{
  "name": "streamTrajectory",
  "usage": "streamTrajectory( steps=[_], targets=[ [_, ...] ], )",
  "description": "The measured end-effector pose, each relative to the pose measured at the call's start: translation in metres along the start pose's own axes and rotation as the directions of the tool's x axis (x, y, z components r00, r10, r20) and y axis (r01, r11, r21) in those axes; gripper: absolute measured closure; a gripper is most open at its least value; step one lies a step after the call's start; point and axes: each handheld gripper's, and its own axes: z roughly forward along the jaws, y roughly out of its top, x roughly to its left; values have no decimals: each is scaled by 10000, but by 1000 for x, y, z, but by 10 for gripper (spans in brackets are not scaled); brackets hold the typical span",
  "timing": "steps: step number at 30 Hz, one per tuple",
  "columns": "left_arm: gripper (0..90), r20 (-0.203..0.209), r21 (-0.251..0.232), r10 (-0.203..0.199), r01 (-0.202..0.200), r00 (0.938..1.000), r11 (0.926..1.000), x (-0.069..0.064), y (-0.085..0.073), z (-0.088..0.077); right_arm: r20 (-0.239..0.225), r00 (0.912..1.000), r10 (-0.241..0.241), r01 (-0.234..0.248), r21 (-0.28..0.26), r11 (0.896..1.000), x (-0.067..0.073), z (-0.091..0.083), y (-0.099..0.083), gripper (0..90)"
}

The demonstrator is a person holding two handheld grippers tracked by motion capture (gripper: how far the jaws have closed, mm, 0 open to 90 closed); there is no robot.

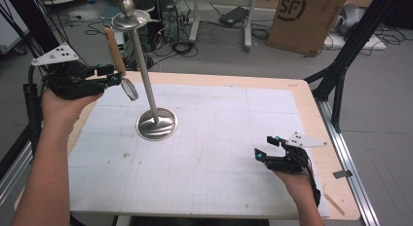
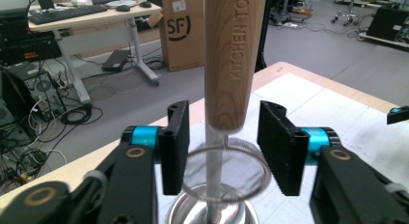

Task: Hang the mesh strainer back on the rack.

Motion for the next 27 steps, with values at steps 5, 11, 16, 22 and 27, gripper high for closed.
streamTrajectory(
  steps=[5, 11, 16, 22, 27],
  targets=[
    [494, -24, -54, 38, -38, 10000, 10000, -2, -2, -6, 2, 10000, 18, -18, 1, 10000, 1, 0, 0, 255],
    [460, 129, -106, 144, -143, 9998, 9998, -9, -6, -15, -7, 10000, -11, 11, 22, 10000, 1, 1, 0, 256],
    [412, 413, -307, 30, -18, 9991, 9995, -15, -9, -23, -16, 10000, -7, 7, 44, 10000, 1, 1, 0, 256],
    [369, 791, -334, 204, -178, 9967, 9993, -27, -9, -23, -14, 10000, 5, -5, 8, 10000, 1, 1, 0, 256],
    [328, 1166, -225, 465, -442, 9921, 9988, -38, -10, -20, -2, 10000, -16, 16, -40, 10000, 0, 0, 0, 256]
  ],
)
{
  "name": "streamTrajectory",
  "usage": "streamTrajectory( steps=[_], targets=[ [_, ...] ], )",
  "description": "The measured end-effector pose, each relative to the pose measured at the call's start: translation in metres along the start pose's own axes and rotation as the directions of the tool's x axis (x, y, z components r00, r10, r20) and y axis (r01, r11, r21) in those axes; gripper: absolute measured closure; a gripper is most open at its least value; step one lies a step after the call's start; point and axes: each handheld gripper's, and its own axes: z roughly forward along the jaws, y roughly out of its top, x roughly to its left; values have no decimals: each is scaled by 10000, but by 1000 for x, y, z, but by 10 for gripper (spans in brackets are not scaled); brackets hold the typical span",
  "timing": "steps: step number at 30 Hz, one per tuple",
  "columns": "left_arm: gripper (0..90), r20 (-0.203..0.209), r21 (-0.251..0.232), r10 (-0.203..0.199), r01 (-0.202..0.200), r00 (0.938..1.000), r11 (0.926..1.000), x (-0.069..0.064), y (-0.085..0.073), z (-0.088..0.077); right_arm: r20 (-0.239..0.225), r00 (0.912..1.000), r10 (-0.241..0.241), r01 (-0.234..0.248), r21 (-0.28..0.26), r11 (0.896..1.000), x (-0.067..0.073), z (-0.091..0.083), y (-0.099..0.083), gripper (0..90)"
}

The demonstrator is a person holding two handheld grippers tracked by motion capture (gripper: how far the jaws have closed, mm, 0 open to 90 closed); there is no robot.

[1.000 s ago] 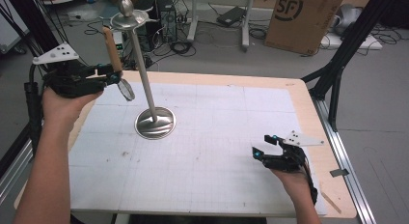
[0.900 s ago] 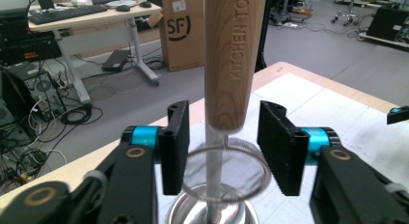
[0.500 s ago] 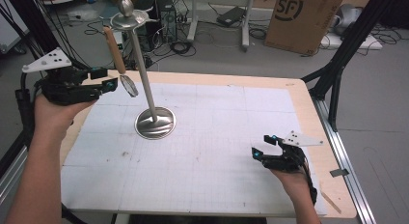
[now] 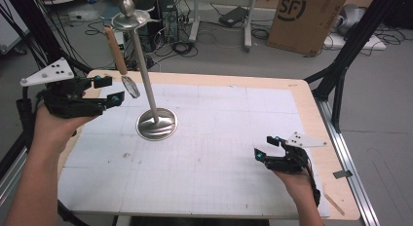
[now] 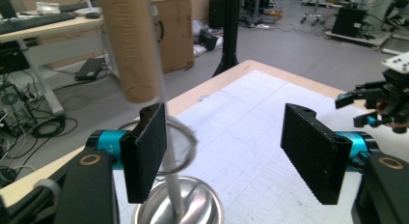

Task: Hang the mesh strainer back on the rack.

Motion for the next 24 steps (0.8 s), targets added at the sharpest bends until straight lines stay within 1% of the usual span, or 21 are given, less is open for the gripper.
streamTrajectory(
  steps=[7, 8, 11, 19, 24],
  targets=[
    [294, 446, 0, 238, -238, 9987, 9997, -14, 2, 10, -6, 10000, 40, -40, 14, 10000, 0, 0, 0, 256],
    [288, 540, 37, 275, -277, 9982, 9996, -16, 3, 12, -15, 10000, 36, -36, 8, 10000, 0, 0, 0, 256],
    [270, 658, 206, 428, -442, 9969, 9988, -21, 2, 20, -21, 10000, 63, -63, 6, 10000, 0, -1, 0, 256],
    [232, 1182, 379, 455, -503, 9919, 9980, -31, -7, 42, -6, 10000, 23, -23, -29, 10000, -1, -1, 0, 256],
    [219, 1543, 533, 501, -589, 9868, 9968, -38, -16, 56, -10, 10000, 30, -30, 8, 10000, 0, -1, 0, 256]
  ],
)
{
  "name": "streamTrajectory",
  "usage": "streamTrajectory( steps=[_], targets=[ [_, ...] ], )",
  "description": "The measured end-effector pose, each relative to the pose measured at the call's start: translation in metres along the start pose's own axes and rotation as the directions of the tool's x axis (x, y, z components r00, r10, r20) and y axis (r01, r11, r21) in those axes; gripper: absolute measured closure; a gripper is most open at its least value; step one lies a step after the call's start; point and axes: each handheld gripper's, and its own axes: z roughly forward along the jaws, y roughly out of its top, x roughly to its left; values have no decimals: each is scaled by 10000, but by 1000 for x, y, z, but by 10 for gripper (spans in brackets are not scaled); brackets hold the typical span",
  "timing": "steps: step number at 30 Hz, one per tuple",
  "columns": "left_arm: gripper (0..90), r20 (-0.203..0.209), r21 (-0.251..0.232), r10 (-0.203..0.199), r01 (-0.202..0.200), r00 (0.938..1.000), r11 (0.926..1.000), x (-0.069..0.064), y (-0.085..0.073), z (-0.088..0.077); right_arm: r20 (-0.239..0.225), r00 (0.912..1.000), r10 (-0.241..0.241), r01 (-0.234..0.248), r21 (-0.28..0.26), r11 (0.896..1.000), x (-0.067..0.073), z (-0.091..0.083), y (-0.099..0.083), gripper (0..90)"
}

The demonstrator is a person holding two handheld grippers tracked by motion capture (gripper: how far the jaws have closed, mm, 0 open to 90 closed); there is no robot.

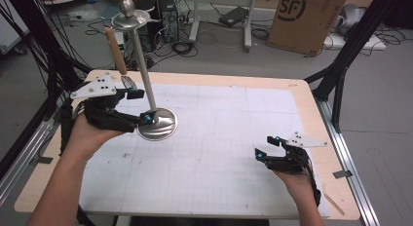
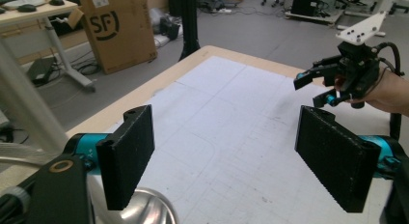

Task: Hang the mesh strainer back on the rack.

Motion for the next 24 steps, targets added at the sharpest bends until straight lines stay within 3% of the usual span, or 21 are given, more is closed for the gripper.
streamTrajectory(
  steps=[8, 24],
  targets=[
    [206, 355, 325, -49, 38, 9994, 9995, -3, -17, 23, 19, 10000, -20, 20, 27, 10000, 0, 1, 0, 256],
    [193, 184, 580, -441, 430, 9989, 9974, -3, -57, 45, -21, 10000, -35, 35, 150, 9999, 1, 2, -1, 256]
  ],
)
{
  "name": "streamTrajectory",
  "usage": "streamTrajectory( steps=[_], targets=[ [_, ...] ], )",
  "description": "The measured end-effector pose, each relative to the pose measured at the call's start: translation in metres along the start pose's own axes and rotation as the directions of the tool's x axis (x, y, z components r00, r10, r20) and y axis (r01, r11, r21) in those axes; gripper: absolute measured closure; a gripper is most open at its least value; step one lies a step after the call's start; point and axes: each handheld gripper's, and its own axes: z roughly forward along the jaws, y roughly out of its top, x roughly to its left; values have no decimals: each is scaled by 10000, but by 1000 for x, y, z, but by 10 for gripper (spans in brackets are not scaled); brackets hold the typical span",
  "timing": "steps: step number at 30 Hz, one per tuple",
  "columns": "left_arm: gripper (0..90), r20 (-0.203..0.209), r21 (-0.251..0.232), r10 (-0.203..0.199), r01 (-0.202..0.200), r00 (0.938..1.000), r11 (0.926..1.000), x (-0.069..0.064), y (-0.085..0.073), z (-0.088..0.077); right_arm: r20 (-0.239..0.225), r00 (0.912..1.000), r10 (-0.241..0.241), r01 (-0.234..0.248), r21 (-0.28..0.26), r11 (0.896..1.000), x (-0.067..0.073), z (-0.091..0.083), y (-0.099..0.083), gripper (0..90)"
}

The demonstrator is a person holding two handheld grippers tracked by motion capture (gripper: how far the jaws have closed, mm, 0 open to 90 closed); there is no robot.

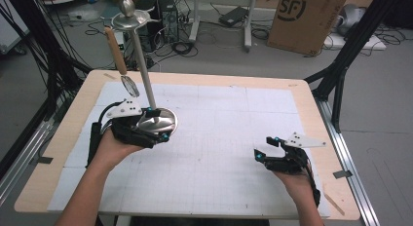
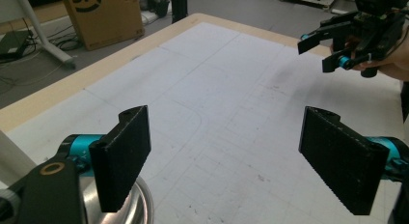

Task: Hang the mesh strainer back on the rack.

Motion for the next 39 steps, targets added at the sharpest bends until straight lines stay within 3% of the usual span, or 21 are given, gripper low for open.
streamTrajectory(
  steps=[14, 24, 32, 39],
  targets=[
    [180, -316, 106, -439, 443, 9985, 9990, 5, -29, 5, -188, 9998, -20, 22, 114, 9999, 3, 3, 0, 255],
    [174, -592, 808, -303, 351, 9978, 9961, 6, -41, 12, -267, 9996, -13, 16, 113, 9999, 4, 3, 0, 249],
    [174, -671, 851, -512, 569, 9964, 9948, 7, -55, 17, -196, 9998, -4, 6, 77, 10000, 4, 0, 0, 243],
    [175, -727, 659, -601, 649, 9955, 9957, 9, -55, 14, -233, 9997, -9, 13, 169, 9999, 7, 3, 0, 242]
  ],
)
